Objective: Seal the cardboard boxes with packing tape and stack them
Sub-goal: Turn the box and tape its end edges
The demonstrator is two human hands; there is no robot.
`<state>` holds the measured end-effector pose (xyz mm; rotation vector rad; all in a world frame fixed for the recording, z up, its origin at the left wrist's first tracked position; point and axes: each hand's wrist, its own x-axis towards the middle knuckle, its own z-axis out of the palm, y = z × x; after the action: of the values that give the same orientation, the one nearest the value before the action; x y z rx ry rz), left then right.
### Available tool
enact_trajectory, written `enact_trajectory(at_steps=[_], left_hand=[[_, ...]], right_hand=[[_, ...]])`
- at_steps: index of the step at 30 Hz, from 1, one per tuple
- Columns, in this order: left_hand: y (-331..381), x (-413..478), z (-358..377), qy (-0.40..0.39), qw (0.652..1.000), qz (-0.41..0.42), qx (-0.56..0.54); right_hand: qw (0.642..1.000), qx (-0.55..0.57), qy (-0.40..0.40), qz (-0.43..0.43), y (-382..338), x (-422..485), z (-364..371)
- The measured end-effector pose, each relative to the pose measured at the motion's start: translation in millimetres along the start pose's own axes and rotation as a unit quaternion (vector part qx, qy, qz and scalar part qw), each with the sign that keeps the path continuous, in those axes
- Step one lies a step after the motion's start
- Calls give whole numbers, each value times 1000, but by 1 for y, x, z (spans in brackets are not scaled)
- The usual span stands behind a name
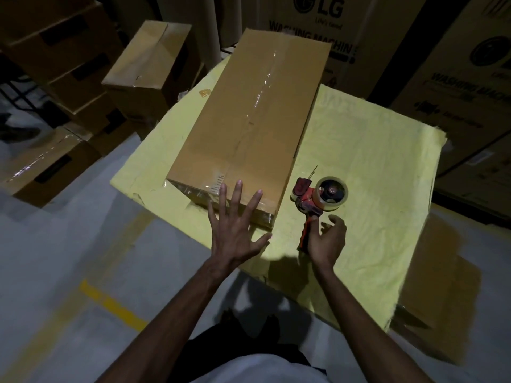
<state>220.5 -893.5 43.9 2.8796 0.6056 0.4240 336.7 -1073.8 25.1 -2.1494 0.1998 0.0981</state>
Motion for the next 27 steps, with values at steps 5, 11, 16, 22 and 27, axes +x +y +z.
enact_trajectory(at_steps=[5, 11, 16, 22, 27], left_hand=[[-18, 0, -24, 13, 999, -27, -31], [-84, 19, -37, 25, 999, 5, -30], [-143, 29, -39, -4, 998, 45, -40], [-181, 39, -42, 25, 978, -43, -205], [-178, 35, -37, -2, 912, -150, -383]], right_hand=[[974, 103, -25, -202, -66, -85, 2], [888, -161, -122, -414, -102, -111, 46], [865, -276, -132, -397, -96, -109, 77], [959, -173, -9, -222, -82, -126, 68], [994, 74, -18, -82, -96, -137, 67]])
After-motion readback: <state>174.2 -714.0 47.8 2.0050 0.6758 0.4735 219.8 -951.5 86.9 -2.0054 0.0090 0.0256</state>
